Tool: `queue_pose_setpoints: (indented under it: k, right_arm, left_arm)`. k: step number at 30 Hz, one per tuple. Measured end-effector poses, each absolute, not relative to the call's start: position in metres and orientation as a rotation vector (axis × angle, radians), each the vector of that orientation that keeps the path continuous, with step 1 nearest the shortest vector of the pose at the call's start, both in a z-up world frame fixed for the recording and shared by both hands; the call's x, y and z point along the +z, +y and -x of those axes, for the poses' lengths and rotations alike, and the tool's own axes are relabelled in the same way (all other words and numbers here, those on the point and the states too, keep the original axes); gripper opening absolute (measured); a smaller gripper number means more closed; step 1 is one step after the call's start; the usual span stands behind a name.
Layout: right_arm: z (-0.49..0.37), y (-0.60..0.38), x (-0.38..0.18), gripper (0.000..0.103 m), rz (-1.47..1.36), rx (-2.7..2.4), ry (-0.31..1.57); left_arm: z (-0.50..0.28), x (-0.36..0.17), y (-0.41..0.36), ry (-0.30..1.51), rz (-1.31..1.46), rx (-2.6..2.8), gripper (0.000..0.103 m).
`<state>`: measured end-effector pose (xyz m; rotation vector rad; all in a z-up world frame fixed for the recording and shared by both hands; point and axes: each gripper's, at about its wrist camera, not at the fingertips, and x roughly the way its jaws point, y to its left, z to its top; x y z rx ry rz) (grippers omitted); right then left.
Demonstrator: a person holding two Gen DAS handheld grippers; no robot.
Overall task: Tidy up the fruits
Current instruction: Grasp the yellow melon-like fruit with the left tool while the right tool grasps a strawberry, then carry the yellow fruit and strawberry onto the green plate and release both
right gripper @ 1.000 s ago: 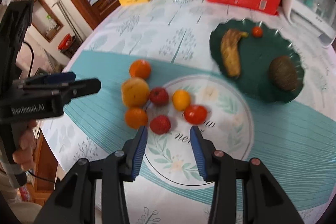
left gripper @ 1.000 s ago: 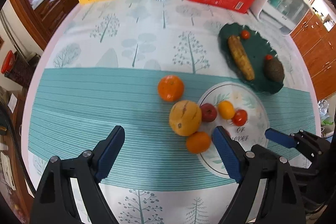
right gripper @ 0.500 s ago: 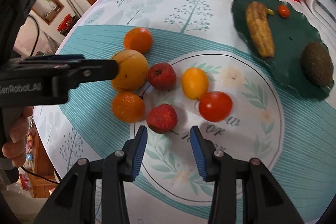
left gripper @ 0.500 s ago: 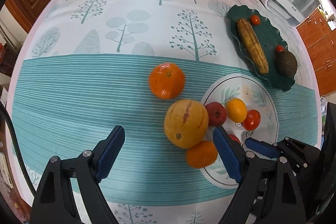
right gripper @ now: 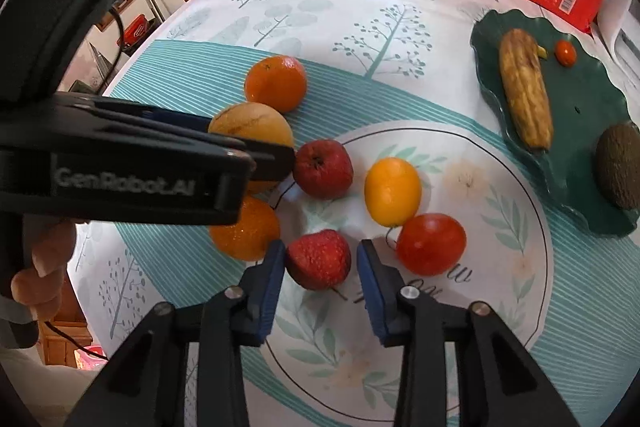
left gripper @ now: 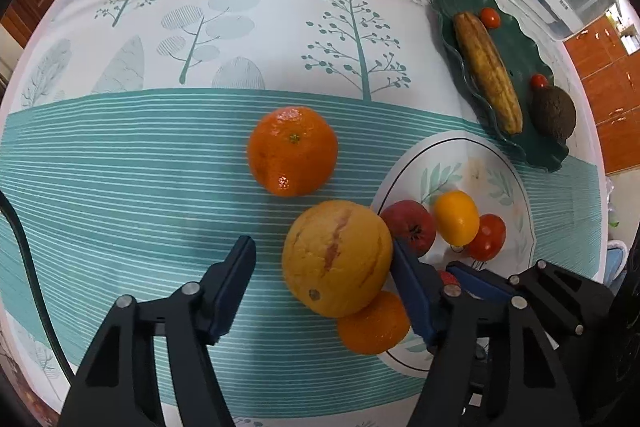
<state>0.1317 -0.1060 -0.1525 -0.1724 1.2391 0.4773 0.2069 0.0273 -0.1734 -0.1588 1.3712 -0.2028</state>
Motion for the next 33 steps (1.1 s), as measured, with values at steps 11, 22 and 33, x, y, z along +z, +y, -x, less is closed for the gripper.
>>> queue_pose_setpoints:
  k: [11, 22, 33]
  right_arm:
    - [-0.131, -0.102, -0.157, 0.033, 0.199, 0.479, 1.239]
    - [-0.123, -0.102, -0.151, 0.033, 0.167, 0.490, 1.241]
    - [-0.109, -0.113, -0.130, 0.033, 0.128, 0.479, 1.205]
  left_arm:
    - [-0.207, -0.175, 0.026, 1.358, 0.203, -0.236, 0.050]
    - [-0.190, -0.167, 0.040, 1.351, 0.189, -0.204, 0.049]
    - [-0.170, -0.138, 0.039, 1.326, 0.164, -0.199, 0.049]
